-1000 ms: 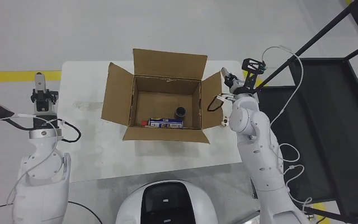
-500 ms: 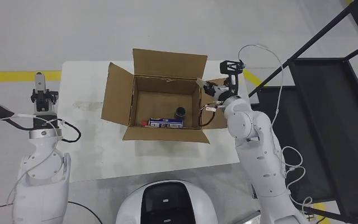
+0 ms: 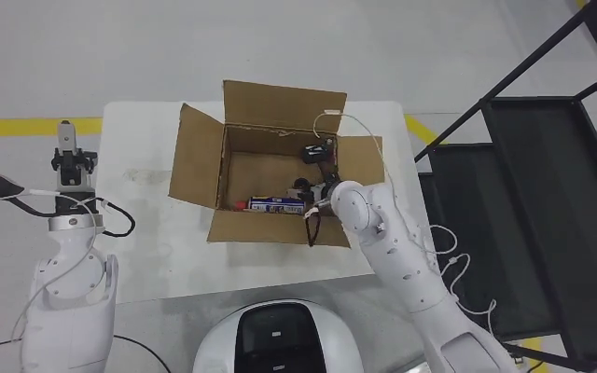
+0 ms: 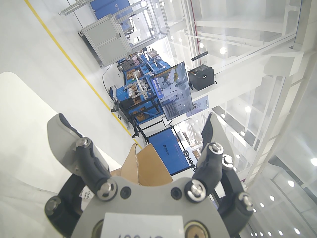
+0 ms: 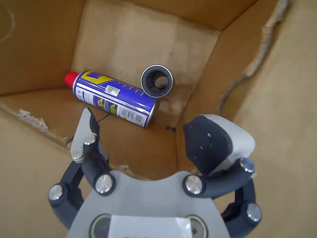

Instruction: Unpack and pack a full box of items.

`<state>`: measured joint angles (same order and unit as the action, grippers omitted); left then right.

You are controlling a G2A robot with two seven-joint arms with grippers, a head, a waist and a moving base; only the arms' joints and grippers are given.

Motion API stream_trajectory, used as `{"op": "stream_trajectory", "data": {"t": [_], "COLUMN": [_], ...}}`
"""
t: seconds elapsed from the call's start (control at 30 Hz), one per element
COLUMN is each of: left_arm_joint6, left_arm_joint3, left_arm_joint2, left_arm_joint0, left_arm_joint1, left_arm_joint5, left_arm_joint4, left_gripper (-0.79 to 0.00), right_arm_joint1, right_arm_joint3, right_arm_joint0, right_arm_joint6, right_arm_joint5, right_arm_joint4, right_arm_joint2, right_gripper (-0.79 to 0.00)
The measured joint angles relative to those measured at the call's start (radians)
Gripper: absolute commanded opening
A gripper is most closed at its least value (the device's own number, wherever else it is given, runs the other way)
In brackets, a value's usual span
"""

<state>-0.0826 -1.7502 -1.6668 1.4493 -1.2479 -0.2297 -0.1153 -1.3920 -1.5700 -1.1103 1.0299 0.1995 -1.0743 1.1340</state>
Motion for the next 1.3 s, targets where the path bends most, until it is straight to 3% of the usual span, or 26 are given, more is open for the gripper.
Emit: {"op": "stream_trajectory", "data": {"t": [0.37,0.7,0.97,1.3], "left_arm_joint6": [0.0,0.0,0.0,0.0], "left_arm_joint3": [0.0,0.0,0.0,0.0], "left_arm_joint2": [0.0,0.0,0.0,0.0], "left_arm_joint0": [0.0,0.0,0.0,0.0], "left_arm_joint1": [0.0,0.0,0.0,0.0], "left_arm_joint5": [0.0,0.0,0.0,0.0], "left_arm_joint4": [0.0,0.0,0.0,0.0], "left_gripper": [0.0,0.0,0.0,0.0], "right_arm_joint1": [-0.042,-0.067,-0.08,-0.095], "right_arm_joint3": [0.213,0.34,0.411,0.486], "right_arm_joint0": [0.131,0.214,0.255,0.284], "right_arm_joint6": [-0.093,-0.107,-0.069,-0.06], "right_arm_joint5": [0.075,0.164,0.19,0.2], "right_arm_joint4": [0.05,0.014,0.006,0.004], "right_arm_joint2": [-0.115,-0.166,-0.18,-0.196], "right_gripper": [0.0,-0.099,-0.071,-0.24]}}
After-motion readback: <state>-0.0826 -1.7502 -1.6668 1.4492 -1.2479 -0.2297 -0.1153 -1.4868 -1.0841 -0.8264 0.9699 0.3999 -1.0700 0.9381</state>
